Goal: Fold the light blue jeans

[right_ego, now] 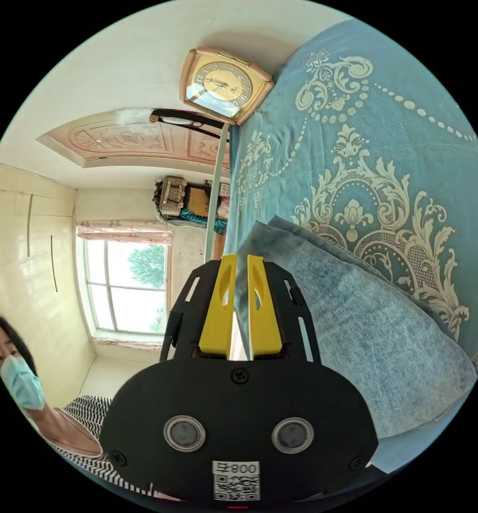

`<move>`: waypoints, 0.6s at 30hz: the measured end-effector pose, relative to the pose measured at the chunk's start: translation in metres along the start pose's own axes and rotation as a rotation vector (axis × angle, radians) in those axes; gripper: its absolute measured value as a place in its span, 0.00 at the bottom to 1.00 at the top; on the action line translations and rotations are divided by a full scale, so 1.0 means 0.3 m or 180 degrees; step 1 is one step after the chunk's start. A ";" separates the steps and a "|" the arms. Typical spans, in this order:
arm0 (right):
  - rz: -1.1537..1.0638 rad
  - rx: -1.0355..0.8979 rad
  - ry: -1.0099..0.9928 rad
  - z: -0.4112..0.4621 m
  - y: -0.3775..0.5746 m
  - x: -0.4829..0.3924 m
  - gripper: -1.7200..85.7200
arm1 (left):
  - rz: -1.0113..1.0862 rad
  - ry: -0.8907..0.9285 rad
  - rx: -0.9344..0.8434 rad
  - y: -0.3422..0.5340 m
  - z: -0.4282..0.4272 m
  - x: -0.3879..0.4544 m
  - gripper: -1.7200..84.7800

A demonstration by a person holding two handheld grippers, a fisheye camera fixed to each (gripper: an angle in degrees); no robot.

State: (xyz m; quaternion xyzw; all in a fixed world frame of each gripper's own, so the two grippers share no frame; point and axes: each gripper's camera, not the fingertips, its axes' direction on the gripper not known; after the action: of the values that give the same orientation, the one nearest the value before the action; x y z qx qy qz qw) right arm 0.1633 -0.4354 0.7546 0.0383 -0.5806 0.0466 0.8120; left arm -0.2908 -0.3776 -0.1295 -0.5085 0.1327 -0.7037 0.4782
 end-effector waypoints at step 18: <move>-0.1534 -0.0940 0.2325 0.272 -0.068 -0.476 0.02 | 0.1155 -0.1637 0.0412 0.168 0.080 0.487 0.02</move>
State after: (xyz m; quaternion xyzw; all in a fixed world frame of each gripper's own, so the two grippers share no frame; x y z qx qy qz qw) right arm 0.0432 -0.4697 0.6458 0.0371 -0.2313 -0.2163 0.9478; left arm -0.2471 -0.5140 -0.0668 -0.6062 0.0509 -0.4624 0.6451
